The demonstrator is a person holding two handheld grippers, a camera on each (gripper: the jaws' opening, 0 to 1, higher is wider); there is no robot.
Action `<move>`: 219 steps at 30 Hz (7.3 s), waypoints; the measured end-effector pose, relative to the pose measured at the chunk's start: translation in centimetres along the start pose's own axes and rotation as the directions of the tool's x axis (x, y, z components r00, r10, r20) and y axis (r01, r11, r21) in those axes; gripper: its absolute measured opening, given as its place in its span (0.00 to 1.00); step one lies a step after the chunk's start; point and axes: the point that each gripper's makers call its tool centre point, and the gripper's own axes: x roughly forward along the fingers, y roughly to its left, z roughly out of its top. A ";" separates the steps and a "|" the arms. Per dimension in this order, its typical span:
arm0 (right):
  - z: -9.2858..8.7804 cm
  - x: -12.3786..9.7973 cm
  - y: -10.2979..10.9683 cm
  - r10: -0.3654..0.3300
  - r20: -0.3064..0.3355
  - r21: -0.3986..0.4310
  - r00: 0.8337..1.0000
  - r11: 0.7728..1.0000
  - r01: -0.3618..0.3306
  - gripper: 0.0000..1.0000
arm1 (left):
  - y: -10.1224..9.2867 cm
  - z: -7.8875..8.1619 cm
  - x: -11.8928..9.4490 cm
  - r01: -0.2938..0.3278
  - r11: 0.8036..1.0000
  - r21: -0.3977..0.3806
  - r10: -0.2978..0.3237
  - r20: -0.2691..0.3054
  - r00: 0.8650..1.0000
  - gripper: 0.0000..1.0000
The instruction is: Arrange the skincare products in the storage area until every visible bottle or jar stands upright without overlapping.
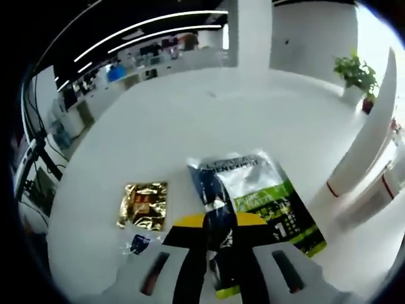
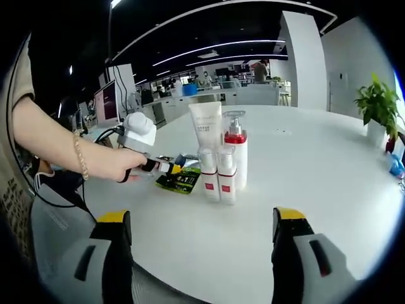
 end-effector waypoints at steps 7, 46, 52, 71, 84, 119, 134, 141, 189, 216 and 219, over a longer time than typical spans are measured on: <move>-0.1 0.1 0.1 0.003 -0.005 -0.002 1.000 1.000 -0.003 0.92 | 0.5 -0.4 0.3 0.036 0.997 0.071 -0.033 -0.030 0.999 0.00; 0.4 0.1 2.0 0.103 0.009 -0.011 0.995 0.995 -0.102 0.93 | -1.8 3.3 -8.9 0.460 0.710 -0.534 -0.384 0.254 0.888 0.00; 0.4 0.1 3.2 0.172 0.004 -0.005 0.985 0.985 -0.172 0.93 | -2.6 3.8 -10.4 0.504 0.676 -0.537 -0.415 0.288 0.863 0.00; 3.5 0.6 8.1 0.373 0.130 0.140 0.919 0.911 -0.389 0.89 | -3.9 7.5 -17.7 0.642 0.561 -0.523 -0.478 0.428 0.767 0.00; 5.4 1.4 10.4 0.455 0.279 0.334 0.846 0.780 -0.529 0.80 | -6.4 10.4 -23.6 0.759 0.528 -0.381 -0.594 0.473 0.650 0.00; 11.5 -3.8 8.8 0.404 0.707 0.471 0.581 0.343 -0.812 0.01 | -6.7 12.3 -29.0 0.861 0.357 -0.362 -0.647 0.570 0.507 0.00; 13.9 -6.2 10.0 0.448 0.730 0.456 0.516 0.243 -0.856 0.01 | -7.7 10.8 -28.9 0.877 0.323 -0.355 -0.690 0.546 0.475 0.11; 13.2 -6.0 9.7 0.450 0.702 0.473 0.552 0.284 -0.834 0.01 | -9.1 9.2 -29.5 0.891 0.285 -0.352 -0.742 0.507 0.438 0.06; 10.2 1.8 7.5 0.294 0.457 0.532 0.840 0.666 -0.523 0.02 | -8.6 1.5 -25.3 0.776 0.233 -0.587 -0.763 0.384 0.520 0.00; 6.2 5.3 6.7 0.279 0.194 0.210 0.941 0.925 -0.318 0.14 | -7.5 -1.0 -22.0 0.688 0.220 -0.692 -0.741 0.340 0.579 0.00; 6.3 5.2 6.7 0.287 0.207 0.228 0.935 0.916 -0.331 0.21 | -7.2 -0.5 -21.6 0.683 0.191 -0.705 -0.727 0.366 0.581 0.00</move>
